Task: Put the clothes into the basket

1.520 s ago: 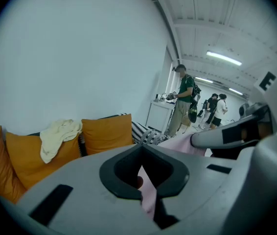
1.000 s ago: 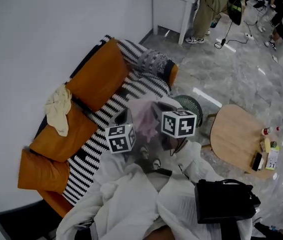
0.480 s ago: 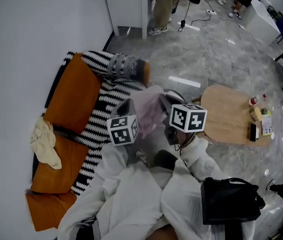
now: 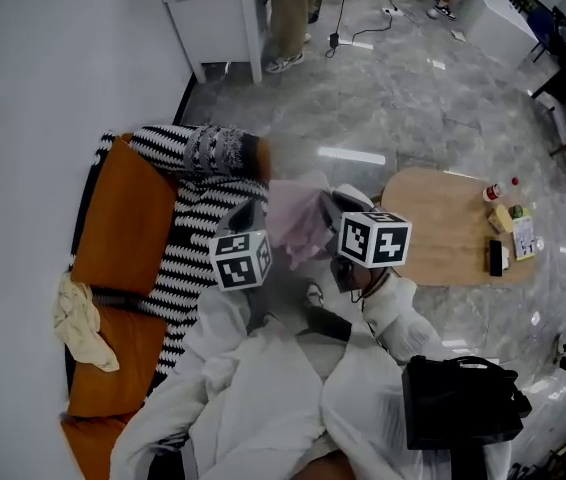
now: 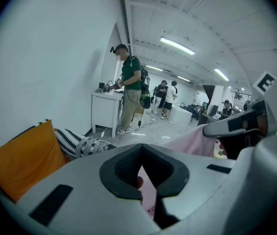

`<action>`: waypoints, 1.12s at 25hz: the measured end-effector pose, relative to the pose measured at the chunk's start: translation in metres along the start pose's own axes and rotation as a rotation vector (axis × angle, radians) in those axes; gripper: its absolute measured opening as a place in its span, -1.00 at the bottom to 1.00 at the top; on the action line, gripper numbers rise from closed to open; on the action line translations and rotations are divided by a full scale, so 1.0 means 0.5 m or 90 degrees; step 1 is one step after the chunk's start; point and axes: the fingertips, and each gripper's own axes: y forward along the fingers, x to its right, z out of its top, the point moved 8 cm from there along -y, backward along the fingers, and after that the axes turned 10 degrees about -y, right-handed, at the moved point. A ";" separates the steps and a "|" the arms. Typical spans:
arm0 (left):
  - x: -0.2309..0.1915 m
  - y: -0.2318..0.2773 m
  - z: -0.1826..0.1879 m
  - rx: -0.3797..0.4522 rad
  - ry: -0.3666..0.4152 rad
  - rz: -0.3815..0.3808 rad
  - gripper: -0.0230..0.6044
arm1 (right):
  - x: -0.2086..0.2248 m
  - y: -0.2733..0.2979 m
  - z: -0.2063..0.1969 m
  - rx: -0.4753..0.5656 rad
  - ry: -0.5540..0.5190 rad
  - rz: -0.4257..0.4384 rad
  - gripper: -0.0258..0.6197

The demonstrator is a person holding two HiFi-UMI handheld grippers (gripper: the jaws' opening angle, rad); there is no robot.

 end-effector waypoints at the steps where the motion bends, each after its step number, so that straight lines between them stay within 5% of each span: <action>1: 0.008 0.014 0.005 -0.001 0.003 0.000 -0.93 | 0.015 0.000 0.002 -0.001 0.003 -0.004 -0.81; 15: 0.034 0.181 -0.103 -0.109 -0.011 0.044 -0.93 | 0.219 0.127 -0.155 -0.125 0.076 -0.023 -0.81; 24: 0.021 0.274 -0.192 -0.138 -0.048 0.073 -0.93 | 0.293 0.254 -0.284 -0.219 0.049 -0.029 -0.80; 26: 0.019 0.276 -0.203 -0.143 -0.056 0.081 -0.93 | 0.296 0.265 -0.286 -0.213 0.062 -0.021 -0.51; 28: 0.016 0.270 -0.213 -0.150 -0.065 0.090 -0.93 | 0.294 0.266 -0.289 -0.218 0.080 -0.011 -0.46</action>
